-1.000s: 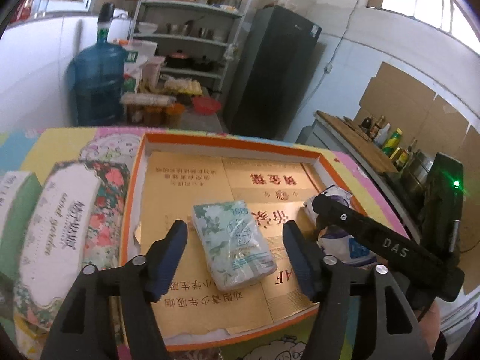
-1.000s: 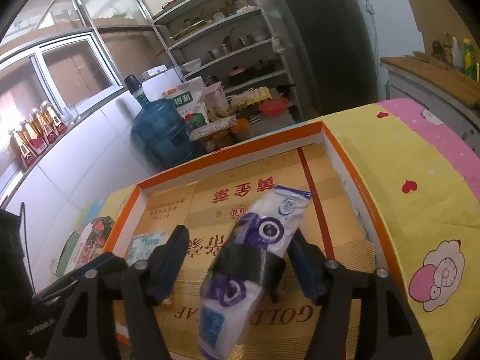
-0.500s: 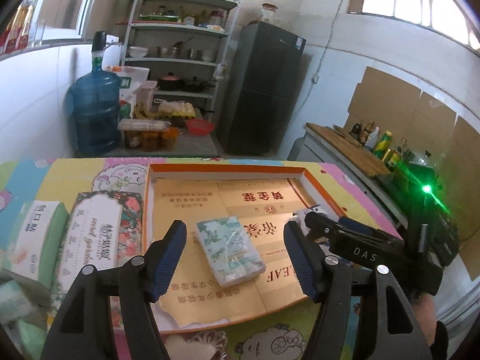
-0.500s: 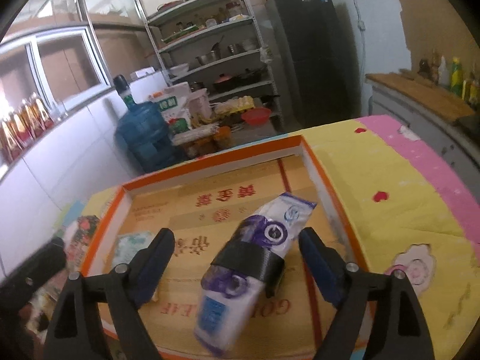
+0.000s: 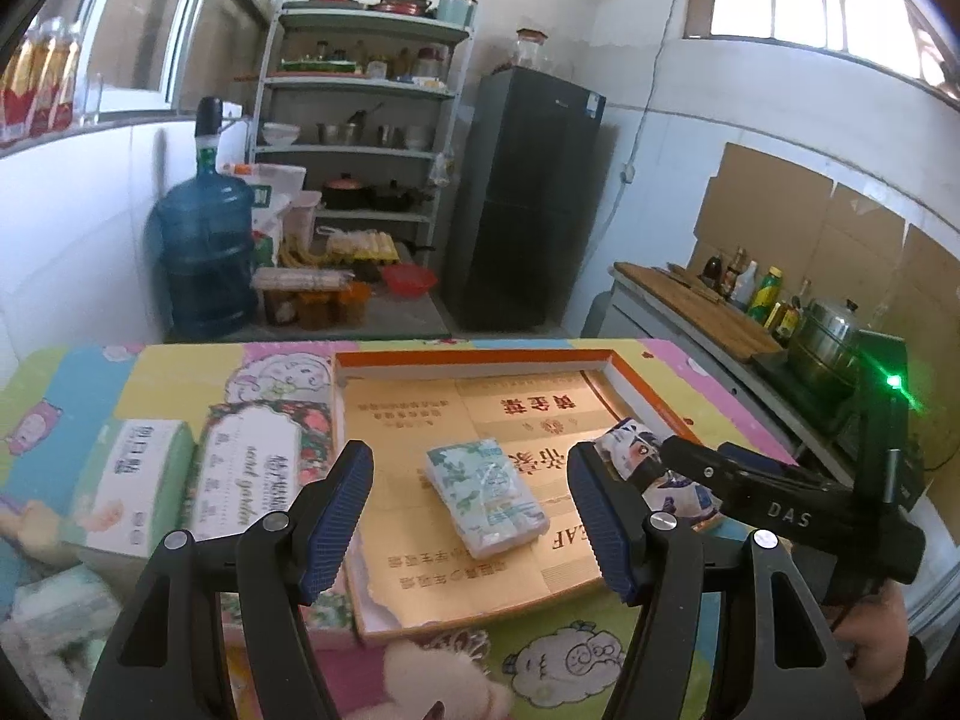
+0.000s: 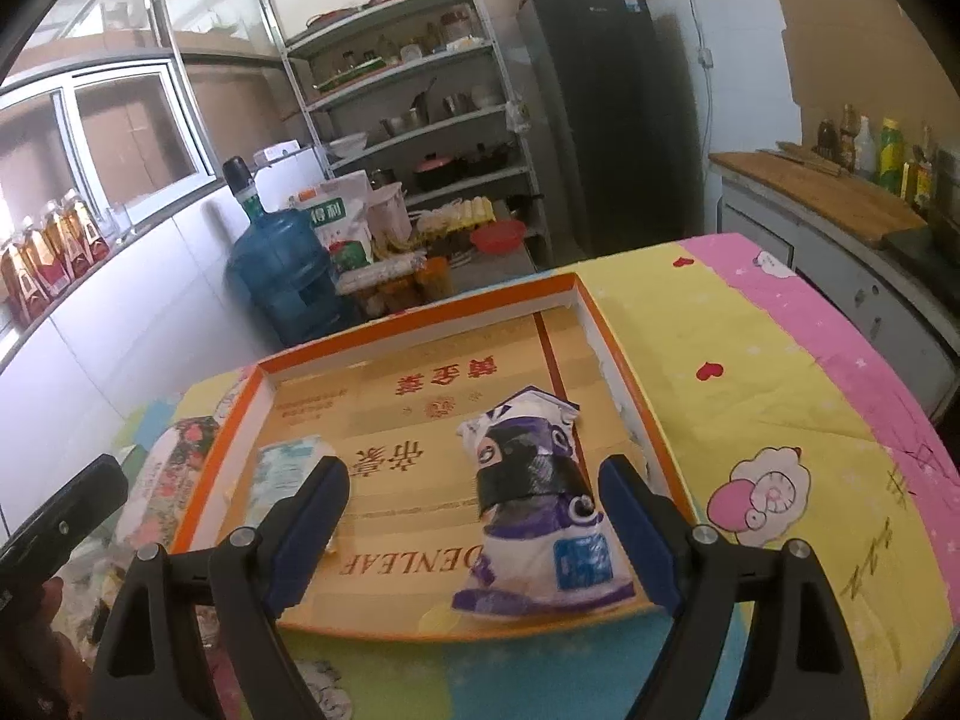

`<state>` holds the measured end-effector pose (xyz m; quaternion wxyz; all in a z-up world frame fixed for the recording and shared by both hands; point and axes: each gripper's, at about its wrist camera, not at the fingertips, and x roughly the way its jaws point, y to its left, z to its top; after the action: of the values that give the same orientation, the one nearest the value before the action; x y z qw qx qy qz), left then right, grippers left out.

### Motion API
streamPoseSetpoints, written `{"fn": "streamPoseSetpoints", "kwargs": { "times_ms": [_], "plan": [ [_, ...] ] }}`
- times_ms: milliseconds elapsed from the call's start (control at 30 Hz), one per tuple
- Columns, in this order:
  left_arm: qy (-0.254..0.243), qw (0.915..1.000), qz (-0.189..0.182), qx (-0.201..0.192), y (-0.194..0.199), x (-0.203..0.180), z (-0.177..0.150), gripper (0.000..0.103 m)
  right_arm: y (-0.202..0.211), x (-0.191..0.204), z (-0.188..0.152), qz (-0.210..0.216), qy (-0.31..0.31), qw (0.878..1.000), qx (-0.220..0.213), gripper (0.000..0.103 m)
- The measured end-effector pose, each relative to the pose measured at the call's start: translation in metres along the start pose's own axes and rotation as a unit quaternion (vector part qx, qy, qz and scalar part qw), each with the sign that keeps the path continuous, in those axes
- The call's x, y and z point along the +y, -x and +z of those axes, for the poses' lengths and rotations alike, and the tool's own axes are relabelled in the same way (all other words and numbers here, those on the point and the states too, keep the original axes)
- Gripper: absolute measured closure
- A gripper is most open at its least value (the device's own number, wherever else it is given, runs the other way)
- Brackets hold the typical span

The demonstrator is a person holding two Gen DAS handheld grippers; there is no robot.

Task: Organize soft objects
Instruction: 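Open both grippers to release the tissue pack and snack bag in the tray, then move both tools back toward the pile of soft items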

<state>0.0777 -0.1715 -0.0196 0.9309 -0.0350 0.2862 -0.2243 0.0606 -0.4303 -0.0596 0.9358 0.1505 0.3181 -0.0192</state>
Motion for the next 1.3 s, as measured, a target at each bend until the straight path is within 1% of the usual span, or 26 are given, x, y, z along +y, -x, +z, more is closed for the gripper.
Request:
{"fn": "streamPoseSetpoints", "kwargs": {
  "times_ms": [267, 633, 867, 1033, 1300],
  "plan": [
    [-0.001, 0.9997, 0.020, -0.010, 0.030, 0.016, -0.006, 0.034, 0.024, 0.033, -0.006, 0.005, 0.019, 1.000, -0.019, 0.018],
    [0.012, 0.9984, 0.050, -0.022, 0.073, 0.047, -0.016, 0.034, 0.045, 0.079, -0.014, 0.013, 0.047, 0.998, -0.033, 0.018],
    [0.005, 0.9957, 0.086, -0.033, 0.095, 0.063, -0.023, 0.034, 0.056, 0.111, -0.024, 0.025, 0.069, 0.996, -0.039, 0.018],
    [0.005, 0.9933, 0.109, -0.040, 0.111, 0.080, -0.028, 0.034, 0.060, 0.135, -0.036, 0.040, 0.082, 0.995, -0.036, 0.018],
    [0.015, 0.9912, 0.125, -0.041, 0.127, 0.105, -0.038, 0.034, 0.067, 0.171, -0.057, 0.058, 0.105, 0.992, -0.037, 0.018]
  ]
}}
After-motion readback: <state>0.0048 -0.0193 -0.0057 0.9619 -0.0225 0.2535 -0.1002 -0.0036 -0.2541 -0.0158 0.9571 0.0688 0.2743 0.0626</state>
